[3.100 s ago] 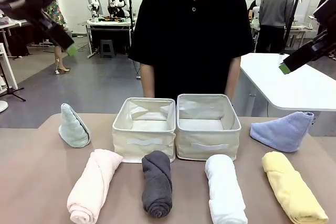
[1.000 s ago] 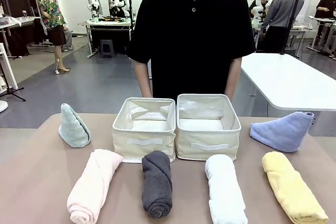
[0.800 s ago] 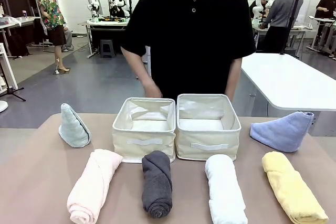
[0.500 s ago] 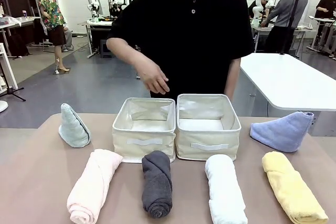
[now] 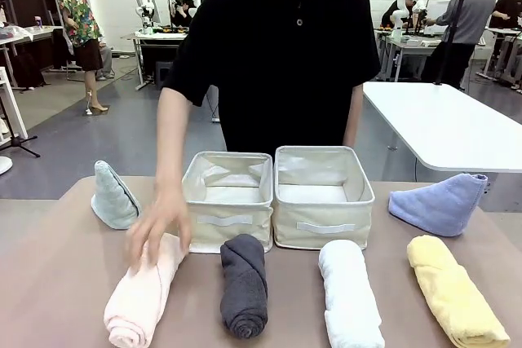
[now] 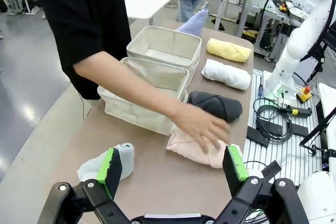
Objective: Sort the towels based on their folding style.
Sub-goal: Pick up one triangle-folded towel and place it in the left Fabric basket.
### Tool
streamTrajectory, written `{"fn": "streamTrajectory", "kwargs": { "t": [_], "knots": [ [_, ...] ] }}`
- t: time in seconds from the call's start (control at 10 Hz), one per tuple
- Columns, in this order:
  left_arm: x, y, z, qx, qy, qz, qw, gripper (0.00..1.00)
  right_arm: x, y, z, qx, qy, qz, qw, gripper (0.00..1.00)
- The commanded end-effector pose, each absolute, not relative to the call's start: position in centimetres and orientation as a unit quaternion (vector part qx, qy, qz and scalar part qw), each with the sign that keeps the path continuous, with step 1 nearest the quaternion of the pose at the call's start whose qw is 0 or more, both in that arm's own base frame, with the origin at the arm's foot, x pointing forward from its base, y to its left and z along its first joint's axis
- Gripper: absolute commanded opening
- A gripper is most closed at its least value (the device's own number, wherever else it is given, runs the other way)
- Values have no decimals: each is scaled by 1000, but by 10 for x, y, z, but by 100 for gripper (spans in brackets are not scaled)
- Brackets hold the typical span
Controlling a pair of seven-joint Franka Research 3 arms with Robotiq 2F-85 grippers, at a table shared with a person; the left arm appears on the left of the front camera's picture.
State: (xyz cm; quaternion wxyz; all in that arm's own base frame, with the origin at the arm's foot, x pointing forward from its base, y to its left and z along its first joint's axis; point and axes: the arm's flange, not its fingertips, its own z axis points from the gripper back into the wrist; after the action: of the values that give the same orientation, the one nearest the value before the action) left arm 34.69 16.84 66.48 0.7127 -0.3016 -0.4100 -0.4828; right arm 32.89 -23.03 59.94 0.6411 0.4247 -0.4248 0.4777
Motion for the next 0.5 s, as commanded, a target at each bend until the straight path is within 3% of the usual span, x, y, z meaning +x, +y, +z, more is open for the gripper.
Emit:
{"fn": "streamTrajectory", "kwargs": {
  "t": [0.0, 0.4],
  "knots": [
    [347, 171, 669, -304, -411, -483, 710, 100, 329, -232, 599, 429, -423, 481, 637, 100],
    [347, 171, 669, -304, -411, -483, 710, 100, 329, -232, 599, 429, -423, 481, 637, 100]
  ]
}}
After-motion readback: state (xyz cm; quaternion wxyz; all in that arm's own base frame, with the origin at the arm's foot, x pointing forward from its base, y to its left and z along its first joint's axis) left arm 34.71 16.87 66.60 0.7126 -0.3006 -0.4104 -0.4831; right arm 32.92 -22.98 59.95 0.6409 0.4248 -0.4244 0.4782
